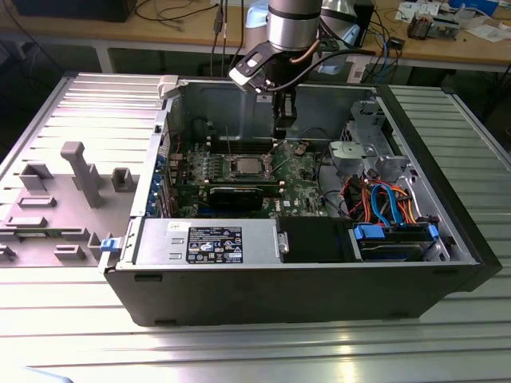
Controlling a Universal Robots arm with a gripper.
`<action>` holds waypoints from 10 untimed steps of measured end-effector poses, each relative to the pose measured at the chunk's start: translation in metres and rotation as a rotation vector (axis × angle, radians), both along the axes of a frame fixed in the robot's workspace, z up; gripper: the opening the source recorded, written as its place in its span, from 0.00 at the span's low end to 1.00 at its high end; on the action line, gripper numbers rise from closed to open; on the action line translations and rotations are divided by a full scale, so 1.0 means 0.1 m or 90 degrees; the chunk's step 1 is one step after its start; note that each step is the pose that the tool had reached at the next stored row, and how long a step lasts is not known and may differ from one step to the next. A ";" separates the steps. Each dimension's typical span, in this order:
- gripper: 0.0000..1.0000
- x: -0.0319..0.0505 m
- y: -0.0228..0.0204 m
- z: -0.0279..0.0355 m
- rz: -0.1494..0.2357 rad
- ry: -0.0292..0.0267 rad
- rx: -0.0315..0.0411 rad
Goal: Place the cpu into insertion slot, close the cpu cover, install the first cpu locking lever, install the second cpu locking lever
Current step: 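Close the cpu cover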
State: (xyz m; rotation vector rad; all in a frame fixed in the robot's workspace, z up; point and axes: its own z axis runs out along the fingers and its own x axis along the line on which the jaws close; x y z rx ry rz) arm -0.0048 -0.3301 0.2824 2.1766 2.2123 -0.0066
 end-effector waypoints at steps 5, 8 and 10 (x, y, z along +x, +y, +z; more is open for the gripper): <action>0.11 0.113 0.000 -0.002 0.000 0.0001 -0.0001; 0.11 0.227 0.000 -0.021 0.000 0.0000 -0.0001; 0.11 0.293 0.000 -0.044 0.001 0.0001 0.0000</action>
